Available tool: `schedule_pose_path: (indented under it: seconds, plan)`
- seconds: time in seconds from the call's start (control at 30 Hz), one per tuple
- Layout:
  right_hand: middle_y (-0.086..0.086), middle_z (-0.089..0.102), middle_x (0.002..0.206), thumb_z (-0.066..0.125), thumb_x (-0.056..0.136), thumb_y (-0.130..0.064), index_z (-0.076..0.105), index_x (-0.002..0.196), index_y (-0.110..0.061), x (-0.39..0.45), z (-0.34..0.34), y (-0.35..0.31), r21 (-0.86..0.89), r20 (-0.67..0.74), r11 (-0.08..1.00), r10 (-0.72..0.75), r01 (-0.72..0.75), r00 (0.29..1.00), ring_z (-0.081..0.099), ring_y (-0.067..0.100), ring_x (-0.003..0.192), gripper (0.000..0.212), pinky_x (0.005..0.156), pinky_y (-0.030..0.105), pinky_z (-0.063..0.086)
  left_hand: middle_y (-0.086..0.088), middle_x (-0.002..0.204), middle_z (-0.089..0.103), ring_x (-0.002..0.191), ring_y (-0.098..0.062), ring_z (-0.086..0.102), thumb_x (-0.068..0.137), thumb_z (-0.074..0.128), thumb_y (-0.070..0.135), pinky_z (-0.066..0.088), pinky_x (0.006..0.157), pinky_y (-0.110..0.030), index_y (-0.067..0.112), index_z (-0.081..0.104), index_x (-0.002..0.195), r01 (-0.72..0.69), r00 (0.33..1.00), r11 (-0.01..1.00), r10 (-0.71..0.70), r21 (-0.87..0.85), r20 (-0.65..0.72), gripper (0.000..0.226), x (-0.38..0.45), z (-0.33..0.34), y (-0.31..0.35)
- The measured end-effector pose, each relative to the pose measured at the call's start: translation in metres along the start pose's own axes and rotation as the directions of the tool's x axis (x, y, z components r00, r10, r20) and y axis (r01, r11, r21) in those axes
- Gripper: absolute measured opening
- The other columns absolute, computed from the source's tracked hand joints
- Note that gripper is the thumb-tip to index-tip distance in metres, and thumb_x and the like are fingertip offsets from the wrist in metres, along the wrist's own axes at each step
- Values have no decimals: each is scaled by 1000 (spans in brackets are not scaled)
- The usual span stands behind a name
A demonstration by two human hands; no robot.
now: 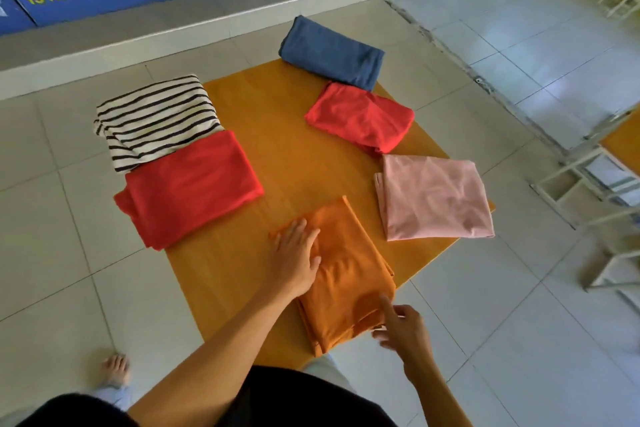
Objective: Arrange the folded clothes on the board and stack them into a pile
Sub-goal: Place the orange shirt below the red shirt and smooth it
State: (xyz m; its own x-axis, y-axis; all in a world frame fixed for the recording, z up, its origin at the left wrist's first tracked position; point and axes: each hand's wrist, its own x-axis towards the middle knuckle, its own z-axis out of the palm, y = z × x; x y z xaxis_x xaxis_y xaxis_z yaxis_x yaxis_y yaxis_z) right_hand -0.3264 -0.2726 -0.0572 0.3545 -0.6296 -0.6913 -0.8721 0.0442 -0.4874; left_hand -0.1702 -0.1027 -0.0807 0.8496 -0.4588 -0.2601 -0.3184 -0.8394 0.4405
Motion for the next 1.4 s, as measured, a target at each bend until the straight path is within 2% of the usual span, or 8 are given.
schedule_pose_path:
  seconds: [0.2,0.4,0.57,0.73,0.87,1.0,1.13,1.4]
  plan:
    - [7,71,80,65,85,-59,58,88,-15,4,23,-3,-252,24,954,-164,165,986,69,22,74,44,71,40,62,2,158,25,146,-16,23,90,54,45,21,116,-42,33,35,144,223,969,973,-228,-61,-96,59,-51,-11,-21]
    - [-4,67,80,60,88,-58,65,86,-24,4,21,-26,-602,-18,754,-342,263,939,60,14,69,34,59,25,48,4,133,43,121,-18,45,85,60,48,37,98,-34,38,48,125,416,901,905,-423,-85,-99,43,-76,-29,-29]
    - [2,72,106,59,94,-32,69,104,-23,8,32,-61,-379,189,738,-530,559,827,62,17,86,17,77,33,53,-2,125,49,118,-24,46,84,59,48,43,98,-38,34,55,112,528,841,832,-540,-171,-34,32,-81,-33,-43]
    - [9,54,127,60,91,-51,54,132,-28,10,24,-69,-437,92,774,-468,458,879,53,31,117,47,85,39,49,-1,123,59,114,-21,55,88,62,41,49,94,-34,24,58,117,512,814,795,-570,-327,-111,34,-81,-33,-56]
    - [13,72,97,60,83,-68,63,100,-8,9,20,-62,-359,194,888,-230,287,954,71,29,85,63,78,45,62,-4,126,62,110,-21,61,92,57,39,48,85,-28,14,51,129,483,803,732,-590,-480,-91,45,-78,-37,-46]
    - [9,70,93,67,78,-67,64,91,-12,5,31,-52,-249,277,921,-228,299,933,68,28,89,57,85,51,59,-5,127,57,114,-26,58,88,53,59,48,88,-36,12,45,135,557,799,683,-596,-472,80,67,-79,-35,-46]
    - [10,71,84,70,80,-55,69,91,-6,4,50,-63,-205,269,929,-250,308,930,66,22,80,50,73,40,56,-3,105,63,93,-20,60,87,45,67,50,80,-34,13,59,107,627,764,581,-589,-519,264,59,-91,-29,-51]
    - [11,74,101,80,81,-36,70,84,-18,-3,86,-132,-27,535,942,-270,336,801,71,27,96,21,96,53,54,-6,128,56,117,-32,56,89,38,68,46,101,-48,16,50,127,659,664,427,-717,-619,212,65,-108,-37,-86]
